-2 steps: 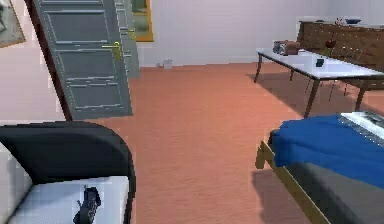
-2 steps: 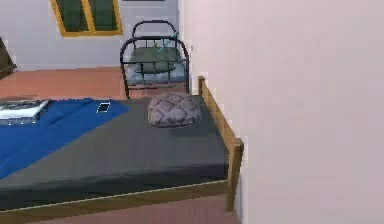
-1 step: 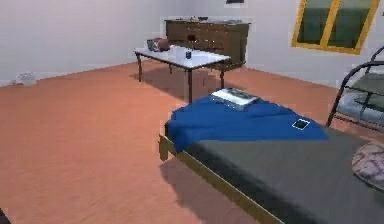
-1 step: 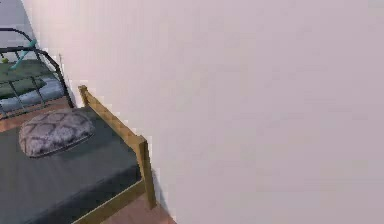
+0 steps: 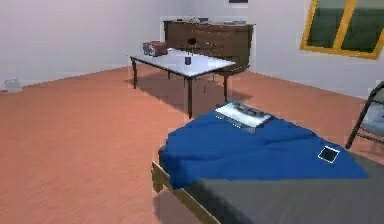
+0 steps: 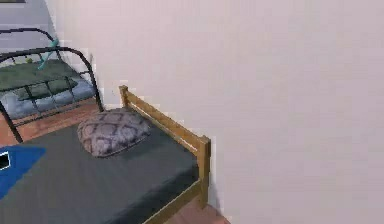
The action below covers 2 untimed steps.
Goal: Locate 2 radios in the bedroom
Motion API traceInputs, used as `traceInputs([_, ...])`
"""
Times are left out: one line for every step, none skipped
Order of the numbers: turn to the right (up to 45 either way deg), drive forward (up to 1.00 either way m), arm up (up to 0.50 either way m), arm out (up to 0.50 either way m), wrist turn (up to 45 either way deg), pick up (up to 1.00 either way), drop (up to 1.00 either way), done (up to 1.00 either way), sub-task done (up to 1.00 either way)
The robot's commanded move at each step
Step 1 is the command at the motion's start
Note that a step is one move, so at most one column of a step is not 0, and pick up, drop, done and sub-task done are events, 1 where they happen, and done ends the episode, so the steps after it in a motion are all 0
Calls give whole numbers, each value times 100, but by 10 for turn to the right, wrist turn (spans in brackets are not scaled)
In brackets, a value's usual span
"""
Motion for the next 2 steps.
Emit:
traceInputs([-390, 0, 0, 0, 0, 0, 0, 0, 0])
traceInputs([0, 100, 0, 0, 0, 0, 0, 0, 0])
